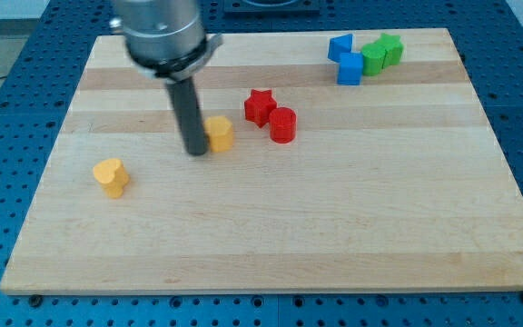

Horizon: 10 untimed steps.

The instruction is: Reposition the yellow heart below the red star

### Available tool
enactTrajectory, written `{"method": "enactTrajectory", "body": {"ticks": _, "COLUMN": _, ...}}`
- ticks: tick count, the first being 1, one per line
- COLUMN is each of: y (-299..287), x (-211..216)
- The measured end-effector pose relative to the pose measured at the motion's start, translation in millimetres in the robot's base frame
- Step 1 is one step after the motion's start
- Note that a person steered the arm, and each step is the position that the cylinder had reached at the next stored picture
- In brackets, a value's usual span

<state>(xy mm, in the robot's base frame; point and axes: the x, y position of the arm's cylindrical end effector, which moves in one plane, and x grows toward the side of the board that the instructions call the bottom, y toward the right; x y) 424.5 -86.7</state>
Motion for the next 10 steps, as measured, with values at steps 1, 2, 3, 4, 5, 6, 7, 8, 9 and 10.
{"method": "enactTrajectory", "body": {"ticks": 1, "y": 9.6, "x": 6.2}}
{"method": "enactTrajectory", "body": {"ticks": 2, "y": -51.4, "x": 126.4}}
{"method": "enactTrajectory", "body": {"ticks": 3, "y": -191.6, "x": 162.4}}
{"method": "enactTrajectory", "body": {"ticks": 4, "y": -211.3, "x": 113.8}}
{"method": "enactTrajectory", "body": {"ticks": 5, "y": -143.0, "x": 64.7}}
{"method": "enactTrajectory", "body": {"ticks": 6, "y": -72.1, "x": 44.3}}
{"method": "enactTrajectory", "body": {"ticks": 7, "y": -83.7, "x": 70.6}}
{"method": "enactTrajectory", "body": {"ticks": 8, "y": -66.1, "x": 75.7}}
{"method": "enactTrajectory", "body": {"ticks": 9, "y": -4.6, "x": 34.8}}
{"method": "enactTrajectory", "body": {"ticks": 10, "y": 41.8, "x": 15.7}}
